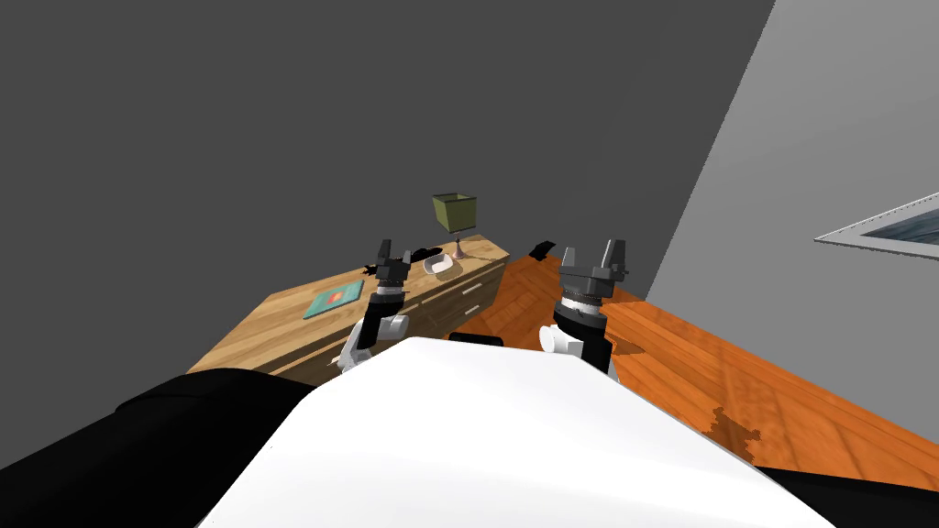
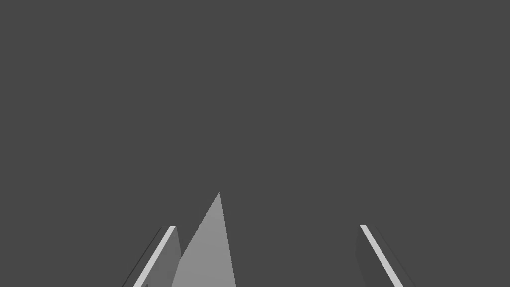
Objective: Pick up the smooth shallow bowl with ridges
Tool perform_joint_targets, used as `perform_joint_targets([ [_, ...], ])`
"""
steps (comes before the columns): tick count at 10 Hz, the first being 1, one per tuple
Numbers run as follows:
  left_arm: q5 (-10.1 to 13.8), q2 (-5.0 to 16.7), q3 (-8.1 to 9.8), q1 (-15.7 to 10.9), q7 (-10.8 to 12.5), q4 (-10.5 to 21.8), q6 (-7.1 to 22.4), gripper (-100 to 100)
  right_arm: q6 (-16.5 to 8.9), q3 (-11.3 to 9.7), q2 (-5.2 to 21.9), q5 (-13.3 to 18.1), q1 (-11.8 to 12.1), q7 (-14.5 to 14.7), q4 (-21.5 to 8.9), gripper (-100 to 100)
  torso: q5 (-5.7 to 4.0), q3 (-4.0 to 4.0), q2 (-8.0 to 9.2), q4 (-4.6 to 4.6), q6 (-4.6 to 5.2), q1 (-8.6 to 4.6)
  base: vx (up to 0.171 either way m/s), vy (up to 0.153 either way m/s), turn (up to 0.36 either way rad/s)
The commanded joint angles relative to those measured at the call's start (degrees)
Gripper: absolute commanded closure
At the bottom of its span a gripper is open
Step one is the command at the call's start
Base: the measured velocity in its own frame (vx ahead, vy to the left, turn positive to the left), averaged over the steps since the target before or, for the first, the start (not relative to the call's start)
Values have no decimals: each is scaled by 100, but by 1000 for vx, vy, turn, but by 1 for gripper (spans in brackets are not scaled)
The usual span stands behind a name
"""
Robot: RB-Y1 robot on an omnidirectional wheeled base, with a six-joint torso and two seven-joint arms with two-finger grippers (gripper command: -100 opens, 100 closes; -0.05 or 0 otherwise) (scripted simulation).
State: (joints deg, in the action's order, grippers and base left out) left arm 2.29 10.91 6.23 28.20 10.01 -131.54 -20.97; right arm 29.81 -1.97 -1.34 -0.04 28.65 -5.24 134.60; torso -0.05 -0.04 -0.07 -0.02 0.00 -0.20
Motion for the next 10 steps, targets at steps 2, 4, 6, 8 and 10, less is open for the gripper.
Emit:
perform_joint_targets([
  [2,158,291,118,-107,123,81,439,-100,0,0,0,0,0,0,0,0,0,2,3,1,0,1,9,-61,-31],
  [4,239,417,182,-174,188,135,725,-100,0,0,0,0,0,0,0,0,-1,1,2,1,0,-2,9,-59,-19],
  [6,325,538,249,-244,258,189,997,-100,0,0,0,0,0,0,0,0,0,3,5,1,-1,2,6,-46,-19],
  [8,413,656,319,-315,331,241,1277,-100,0,0,0,0,0,0,0,0,1,2,4,1,0,4,11,-49,-23],
  [10,505,770,392,-386,407,292,1567,-100,0,0,0,0,0,0,0,0,0,1,2,0,-1,1,17,-54,-22],
])
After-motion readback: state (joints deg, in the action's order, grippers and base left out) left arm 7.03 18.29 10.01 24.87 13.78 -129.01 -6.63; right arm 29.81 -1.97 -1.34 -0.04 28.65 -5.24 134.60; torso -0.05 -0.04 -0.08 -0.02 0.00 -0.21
